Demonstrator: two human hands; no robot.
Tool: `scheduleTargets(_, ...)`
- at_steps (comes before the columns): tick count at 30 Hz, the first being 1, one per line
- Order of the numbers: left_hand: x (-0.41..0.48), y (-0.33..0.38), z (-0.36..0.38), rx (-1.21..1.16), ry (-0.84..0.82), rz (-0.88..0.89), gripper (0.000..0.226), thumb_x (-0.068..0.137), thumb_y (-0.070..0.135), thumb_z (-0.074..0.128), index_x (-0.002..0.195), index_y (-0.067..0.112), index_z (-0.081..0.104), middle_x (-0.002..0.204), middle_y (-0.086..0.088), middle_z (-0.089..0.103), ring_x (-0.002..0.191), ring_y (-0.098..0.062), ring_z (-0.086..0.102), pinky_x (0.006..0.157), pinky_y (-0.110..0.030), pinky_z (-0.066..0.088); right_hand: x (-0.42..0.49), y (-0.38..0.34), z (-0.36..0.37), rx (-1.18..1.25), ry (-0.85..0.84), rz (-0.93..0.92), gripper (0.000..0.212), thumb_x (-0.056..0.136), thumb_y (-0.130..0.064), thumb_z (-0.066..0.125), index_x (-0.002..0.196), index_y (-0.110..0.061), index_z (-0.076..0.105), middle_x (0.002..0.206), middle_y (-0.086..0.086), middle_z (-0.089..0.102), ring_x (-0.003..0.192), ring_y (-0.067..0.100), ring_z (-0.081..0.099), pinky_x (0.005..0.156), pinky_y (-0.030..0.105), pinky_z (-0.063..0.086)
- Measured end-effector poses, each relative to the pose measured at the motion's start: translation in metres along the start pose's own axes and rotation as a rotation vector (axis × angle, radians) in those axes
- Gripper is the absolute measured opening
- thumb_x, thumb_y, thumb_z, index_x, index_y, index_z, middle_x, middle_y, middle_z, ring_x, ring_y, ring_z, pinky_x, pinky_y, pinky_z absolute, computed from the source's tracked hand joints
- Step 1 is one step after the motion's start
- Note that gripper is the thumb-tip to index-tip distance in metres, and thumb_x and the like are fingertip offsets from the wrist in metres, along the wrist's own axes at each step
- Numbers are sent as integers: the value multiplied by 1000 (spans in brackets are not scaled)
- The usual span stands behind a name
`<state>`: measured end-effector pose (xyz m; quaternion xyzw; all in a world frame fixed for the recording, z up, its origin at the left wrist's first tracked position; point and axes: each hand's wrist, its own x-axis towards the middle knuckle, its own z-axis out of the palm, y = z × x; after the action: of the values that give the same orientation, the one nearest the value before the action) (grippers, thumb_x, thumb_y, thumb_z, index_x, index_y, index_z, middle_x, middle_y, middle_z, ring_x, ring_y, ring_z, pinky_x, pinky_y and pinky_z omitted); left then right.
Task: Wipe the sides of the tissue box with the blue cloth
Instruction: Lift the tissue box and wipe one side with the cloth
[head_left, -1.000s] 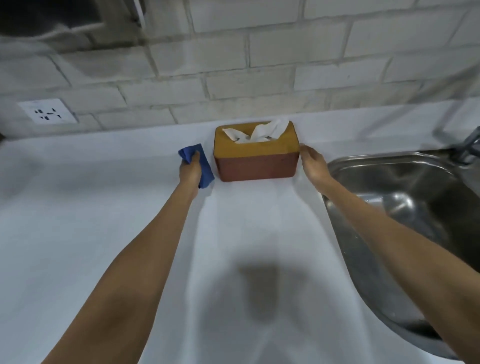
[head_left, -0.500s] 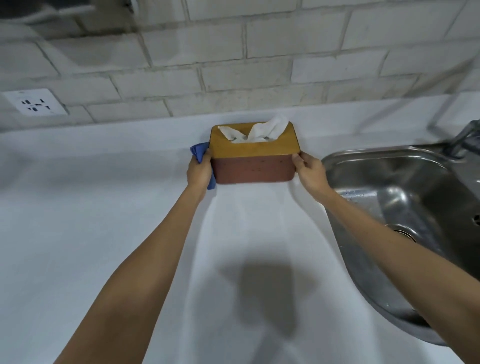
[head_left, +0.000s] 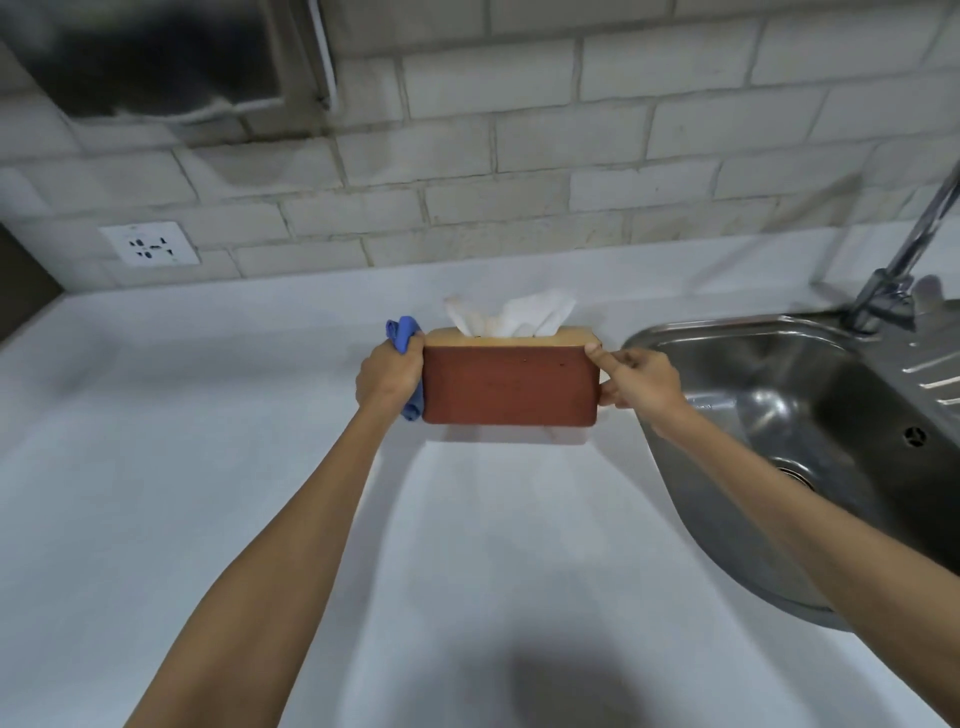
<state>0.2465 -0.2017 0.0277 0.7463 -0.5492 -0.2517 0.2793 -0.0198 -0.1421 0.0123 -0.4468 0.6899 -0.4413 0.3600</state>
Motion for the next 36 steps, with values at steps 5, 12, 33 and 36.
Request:
scheduleTargets(5, -1, 5, -12, 63, -14, -3, 40, 93, 44, 35, 86, 11, 55, 86, -7, 57, 79, -25, 52, 70, -31, 38, 1, -4, -8, 57, -106, 67, 65, 72, -58, 69, 119, -14, 58, 64, 9, 72, 53, 15, 70, 58, 26, 53)
scheduleTargets(12, 5, 18, -9, 52, 40, -10, 38, 93, 40, 35, 84, 10, 56, 85, -8, 58, 77, -27, 53, 69, -33, 41, 21, 1, -10, 14, -295, 42, 106, 63, -79, 54, 148, -23, 26, 137, 10, 48, 120, 20, 51, 97, 32, 38)
scheduleTargets(33, 9, 18, 21, -362, 84, 73, 52, 91, 57, 40, 130, 21, 44, 112, -15, 60, 105, -31, 58, 93, -39, 47, 80, 8, 24, 330, -520, 66, 52, 57, -74, 63, 85, -42, 32, 95, -13, 48, 93, 7, 49, 97, 33, 32)
scheduleTargets(36, 10, 16, 28, -357, 141, 108, 57, 90, 56, 43, 136, 23, 41, 108, -12, 60, 96, -25, 58, 86, -34, 44, 83, 9, 25, 329, -509, 59, 51, 57, -73, 63, 84, -42, 33, 94, -13, 49, 91, 6, 50, 92, 30, 36)
